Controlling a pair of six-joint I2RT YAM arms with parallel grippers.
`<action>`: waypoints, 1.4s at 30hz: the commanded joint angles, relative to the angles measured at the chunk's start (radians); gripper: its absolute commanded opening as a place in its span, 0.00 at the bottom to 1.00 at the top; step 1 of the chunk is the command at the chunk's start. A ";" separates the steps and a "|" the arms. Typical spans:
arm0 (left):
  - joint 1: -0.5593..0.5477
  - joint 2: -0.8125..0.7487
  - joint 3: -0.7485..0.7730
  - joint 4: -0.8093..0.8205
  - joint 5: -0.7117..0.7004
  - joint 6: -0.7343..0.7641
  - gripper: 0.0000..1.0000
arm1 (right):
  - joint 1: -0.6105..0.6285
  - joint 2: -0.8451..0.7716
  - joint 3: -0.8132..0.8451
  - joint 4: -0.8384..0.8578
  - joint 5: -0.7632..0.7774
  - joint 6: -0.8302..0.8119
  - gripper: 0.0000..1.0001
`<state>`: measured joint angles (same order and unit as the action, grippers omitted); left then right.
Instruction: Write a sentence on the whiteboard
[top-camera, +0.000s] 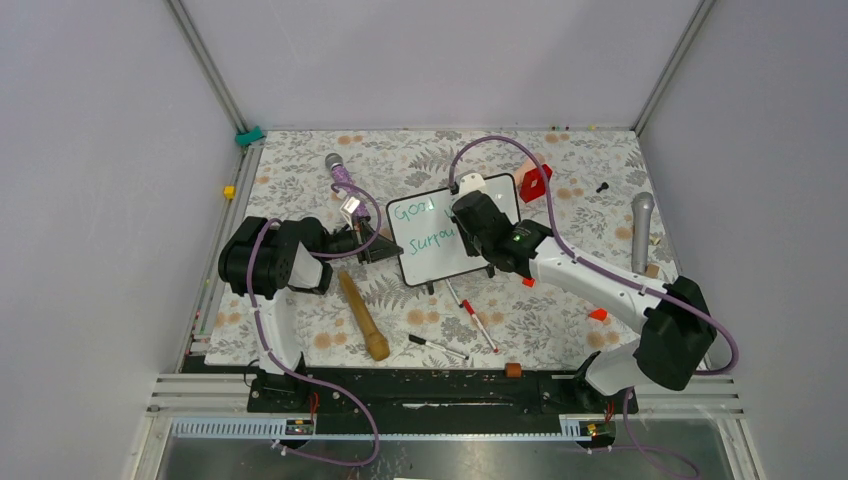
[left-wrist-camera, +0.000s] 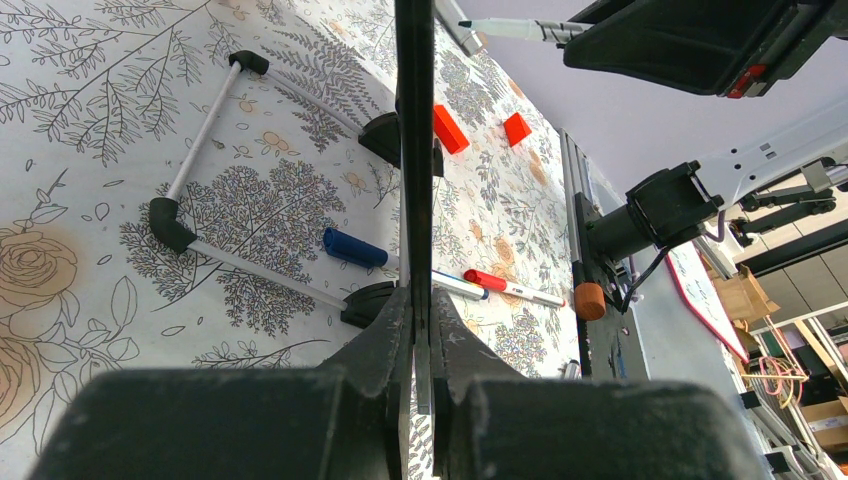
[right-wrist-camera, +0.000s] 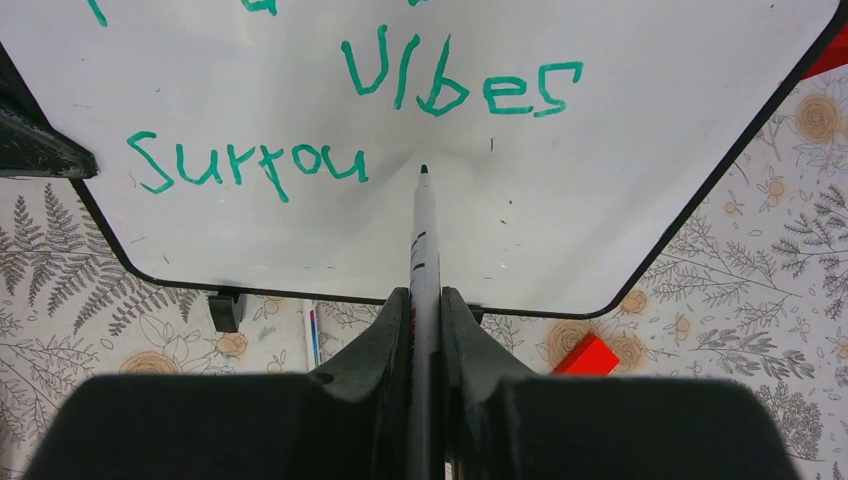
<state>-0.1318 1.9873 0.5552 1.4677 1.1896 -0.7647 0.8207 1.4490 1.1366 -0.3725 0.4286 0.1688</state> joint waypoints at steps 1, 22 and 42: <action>-0.005 0.027 0.011 0.010 0.005 0.038 0.03 | -0.006 0.016 0.029 0.031 -0.010 -0.004 0.00; -0.005 0.027 0.011 0.009 0.005 0.039 0.02 | -0.006 0.080 0.072 0.017 -0.026 0.010 0.00; -0.005 0.027 0.010 0.009 0.005 0.039 0.02 | -0.006 0.070 0.024 -0.015 -0.070 0.042 0.00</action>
<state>-0.1318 1.9877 0.5552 1.4681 1.1896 -0.7654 0.8207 1.5253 1.1690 -0.3763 0.3740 0.1886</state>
